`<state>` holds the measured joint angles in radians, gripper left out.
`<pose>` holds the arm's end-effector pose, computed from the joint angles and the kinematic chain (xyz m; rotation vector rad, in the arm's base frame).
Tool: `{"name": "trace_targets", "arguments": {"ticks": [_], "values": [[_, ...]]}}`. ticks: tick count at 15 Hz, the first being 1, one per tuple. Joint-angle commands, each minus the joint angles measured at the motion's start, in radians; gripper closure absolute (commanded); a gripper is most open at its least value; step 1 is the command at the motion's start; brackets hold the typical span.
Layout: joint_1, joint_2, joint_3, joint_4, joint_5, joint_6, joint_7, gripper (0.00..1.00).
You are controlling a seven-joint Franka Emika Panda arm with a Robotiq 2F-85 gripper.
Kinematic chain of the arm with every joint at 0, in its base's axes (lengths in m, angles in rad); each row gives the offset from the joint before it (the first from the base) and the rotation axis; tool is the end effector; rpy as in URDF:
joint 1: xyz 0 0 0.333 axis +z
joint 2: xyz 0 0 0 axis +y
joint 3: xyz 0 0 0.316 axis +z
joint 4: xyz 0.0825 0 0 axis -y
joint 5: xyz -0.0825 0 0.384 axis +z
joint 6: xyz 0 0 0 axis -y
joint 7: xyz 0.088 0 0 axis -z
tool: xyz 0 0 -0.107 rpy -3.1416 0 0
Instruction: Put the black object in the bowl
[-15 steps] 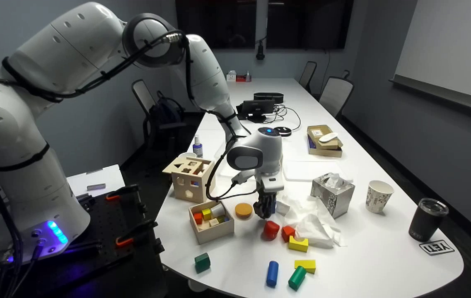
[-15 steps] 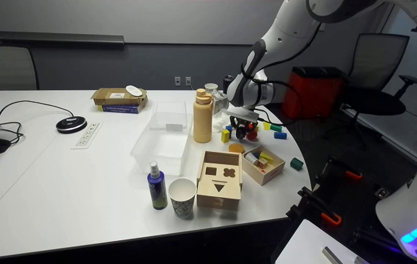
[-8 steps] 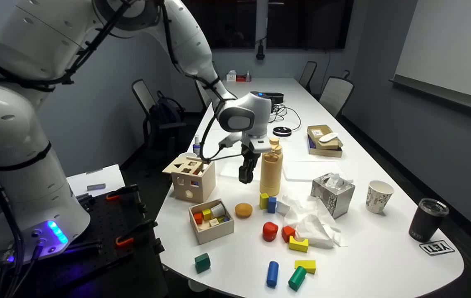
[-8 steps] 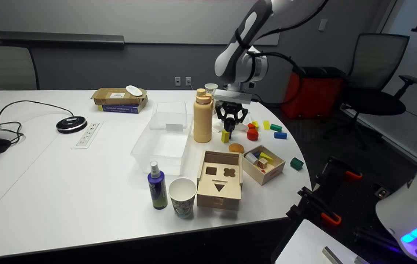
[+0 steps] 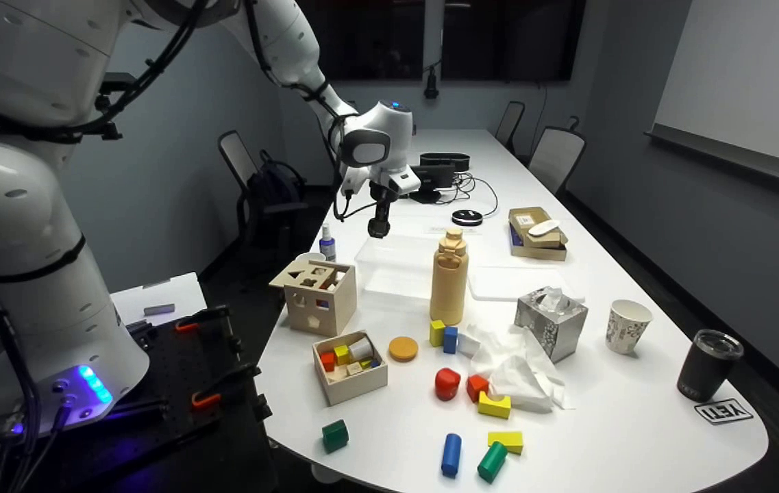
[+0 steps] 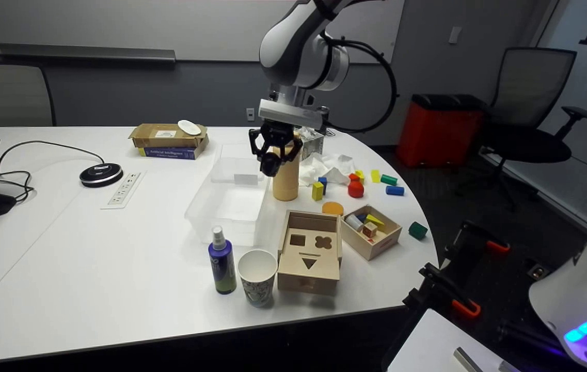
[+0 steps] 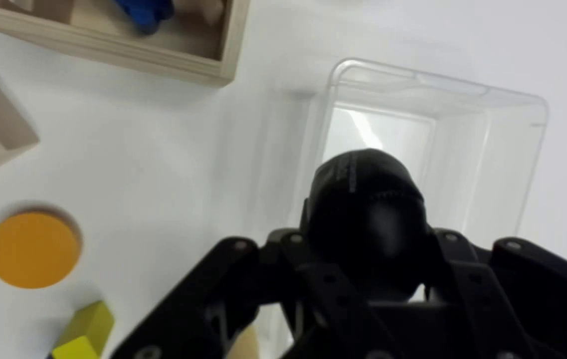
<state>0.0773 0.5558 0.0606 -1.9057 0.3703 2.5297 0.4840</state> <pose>0.6318 0.0819 0.2105 -2.7278 0.9249 0.0235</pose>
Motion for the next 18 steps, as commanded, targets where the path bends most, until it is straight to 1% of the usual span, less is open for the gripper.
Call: {"name": "trace_targets", "arguments": {"ticks": [1,3,7,11,14,16,17,18], "values": [[-0.016,0.074,0.056,0.063,0.031,0.073,-0.148,0.86],[-0.025,0.128,0.074,0.093,0.02,0.125,-0.223,0.86],[-0.081,0.253,0.117,0.177,0.027,0.19,-0.344,0.86],[-0.125,0.347,0.153,0.271,0.026,0.182,-0.379,0.86],[-0.133,0.39,0.171,0.335,0.022,0.173,-0.386,0.86],[-0.125,0.409,0.17,0.368,0.016,0.166,-0.375,0.86],[-0.12,0.414,0.167,0.379,0.013,0.165,-0.369,0.36],[-0.118,0.418,0.166,0.385,0.011,0.16,-0.367,0.35]]}}
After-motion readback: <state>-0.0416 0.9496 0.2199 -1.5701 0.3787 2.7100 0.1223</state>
